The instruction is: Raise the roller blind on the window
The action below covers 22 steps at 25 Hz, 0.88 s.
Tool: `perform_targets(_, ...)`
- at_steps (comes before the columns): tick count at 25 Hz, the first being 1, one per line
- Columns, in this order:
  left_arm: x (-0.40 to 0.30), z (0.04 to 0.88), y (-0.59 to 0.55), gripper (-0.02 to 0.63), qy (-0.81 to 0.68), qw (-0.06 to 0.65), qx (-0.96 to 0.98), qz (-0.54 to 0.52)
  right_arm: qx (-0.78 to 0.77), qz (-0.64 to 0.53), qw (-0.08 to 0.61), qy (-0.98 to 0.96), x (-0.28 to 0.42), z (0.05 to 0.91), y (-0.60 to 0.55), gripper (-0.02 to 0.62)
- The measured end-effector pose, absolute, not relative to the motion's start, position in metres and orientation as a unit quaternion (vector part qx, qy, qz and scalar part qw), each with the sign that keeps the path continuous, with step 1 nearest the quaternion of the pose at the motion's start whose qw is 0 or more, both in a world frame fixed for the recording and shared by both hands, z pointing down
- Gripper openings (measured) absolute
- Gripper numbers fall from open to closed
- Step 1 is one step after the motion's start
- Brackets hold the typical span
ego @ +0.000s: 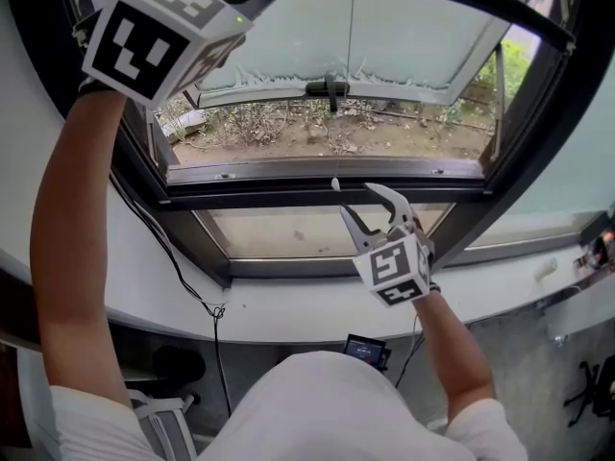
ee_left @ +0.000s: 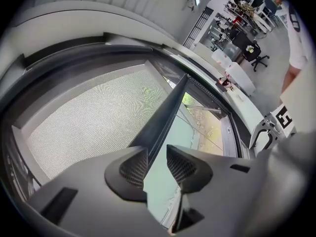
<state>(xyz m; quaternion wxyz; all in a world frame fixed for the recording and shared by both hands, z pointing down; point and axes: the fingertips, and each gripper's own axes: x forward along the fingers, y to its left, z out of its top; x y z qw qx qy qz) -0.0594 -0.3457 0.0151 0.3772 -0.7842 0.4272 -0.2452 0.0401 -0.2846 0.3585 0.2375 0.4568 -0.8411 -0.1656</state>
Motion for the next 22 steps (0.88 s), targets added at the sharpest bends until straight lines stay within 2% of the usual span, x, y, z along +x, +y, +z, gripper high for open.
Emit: perform_targets(22, -0.070, -0.004, -0.369, 0.124, 0.421, 0.395, -0.777, -0.250, 0.489, -0.075, 0.213, -0.842, 0.011, 0.374, -0.351, 0.199)
